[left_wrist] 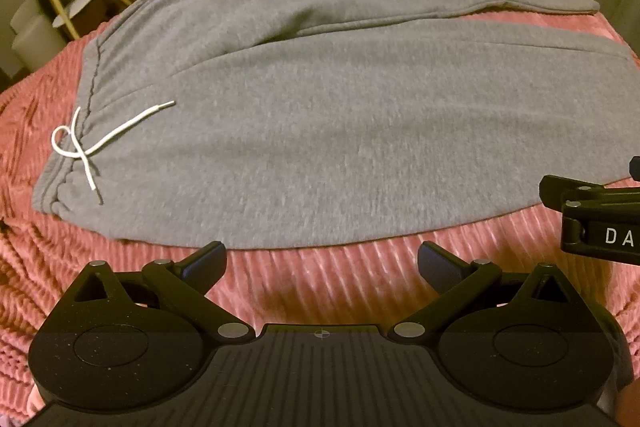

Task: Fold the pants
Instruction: 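Move the right tool to the pant leg cuffs and close on them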

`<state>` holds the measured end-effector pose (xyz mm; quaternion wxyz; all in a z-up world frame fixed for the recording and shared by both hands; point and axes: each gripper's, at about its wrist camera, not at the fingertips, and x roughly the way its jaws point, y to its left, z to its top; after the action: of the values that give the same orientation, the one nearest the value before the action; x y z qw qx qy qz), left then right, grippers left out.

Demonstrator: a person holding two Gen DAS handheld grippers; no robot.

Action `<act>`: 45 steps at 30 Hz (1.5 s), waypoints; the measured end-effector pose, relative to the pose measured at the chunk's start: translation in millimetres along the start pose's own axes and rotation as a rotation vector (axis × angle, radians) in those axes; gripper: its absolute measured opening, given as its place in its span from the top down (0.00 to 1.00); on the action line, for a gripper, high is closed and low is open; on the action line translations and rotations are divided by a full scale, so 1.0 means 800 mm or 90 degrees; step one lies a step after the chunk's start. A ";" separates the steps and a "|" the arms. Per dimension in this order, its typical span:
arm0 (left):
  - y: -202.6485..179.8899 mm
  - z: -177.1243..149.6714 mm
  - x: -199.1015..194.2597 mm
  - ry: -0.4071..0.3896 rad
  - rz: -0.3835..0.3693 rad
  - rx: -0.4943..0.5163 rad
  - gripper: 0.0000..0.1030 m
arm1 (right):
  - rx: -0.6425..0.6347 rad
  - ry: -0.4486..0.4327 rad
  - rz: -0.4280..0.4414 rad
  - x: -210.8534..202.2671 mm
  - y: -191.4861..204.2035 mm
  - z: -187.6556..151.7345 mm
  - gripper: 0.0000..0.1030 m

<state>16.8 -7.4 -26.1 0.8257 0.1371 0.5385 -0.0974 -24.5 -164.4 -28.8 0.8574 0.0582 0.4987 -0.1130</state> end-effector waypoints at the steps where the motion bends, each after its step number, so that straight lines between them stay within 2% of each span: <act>1: 0.001 0.001 0.001 0.000 -0.001 0.000 0.00 | -0.001 0.001 0.002 0.002 0.000 0.001 0.03; 5: 0.008 0.010 0.007 -0.003 -0.007 -0.008 0.00 | -0.003 -0.005 0.009 0.007 -0.007 0.008 0.03; 10: 0.028 0.041 0.021 -0.013 0.005 -0.031 0.00 | 0.015 -0.011 0.006 0.023 -0.031 0.047 0.03; 12: 0.038 0.057 0.029 -0.016 0.008 -0.048 0.00 | 0.041 0.041 0.030 0.051 -0.050 0.075 0.03; 13: 0.044 0.068 0.034 -0.020 0.006 -0.061 0.00 | 0.068 0.081 0.057 0.072 -0.065 0.092 0.03; 15: 0.054 0.088 0.043 -0.028 0.004 -0.080 0.00 | 0.116 0.108 0.081 0.098 -0.093 0.123 0.03; 17: 0.066 0.114 0.059 -0.039 0.012 -0.105 0.00 | 0.180 0.093 0.093 0.114 -0.122 0.161 0.03; 20: 0.082 0.147 0.085 -0.059 0.038 -0.144 0.00 | 0.296 0.033 0.110 0.138 -0.168 0.226 0.03; 22: 0.094 0.158 0.102 -0.085 0.054 -0.174 0.00 | 0.324 0.026 0.118 0.164 -0.185 0.271 0.03; 24: 0.101 0.164 0.116 -0.102 0.078 -0.188 0.00 | 0.321 0.043 0.127 0.198 -0.191 0.318 0.03; 27: 0.101 0.175 0.140 -0.108 0.116 -0.174 0.00 | 0.357 0.045 0.120 0.246 -0.197 0.384 0.03; 31: 0.093 0.182 0.161 -0.125 0.147 -0.123 0.00 | 0.489 0.046 0.136 0.316 -0.208 0.443 0.03; 34: 0.097 0.186 0.169 -0.140 0.137 -0.113 0.00 | 0.492 0.050 0.096 0.354 -0.203 0.472 0.03; 40: 0.123 0.187 0.185 -0.139 0.093 -0.163 0.00 | 0.486 0.053 0.046 0.399 -0.186 0.511 0.04; 41: 0.126 0.187 0.187 -0.141 0.089 -0.169 0.00 | 0.481 0.059 0.031 0.403 -0.183 0.515 0.06; 44: 0.128 0.186 0.192 -0.135 0.089 -0.172 0.00 | 0.444 0.071 -0.016 0.409 -0.173 0.513 0.21; 45: 0.127 0.186 0.194 -0.134 0.091 -0.169 0.00 | 0.425 0.072 -0.033 0.411 -0.170 0.512 0.31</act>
<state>238.8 37.0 -98.6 0.8930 0.0541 0.4463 0.0195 442.7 -427.2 -109.2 0.7592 0.3291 0.4820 -0.2880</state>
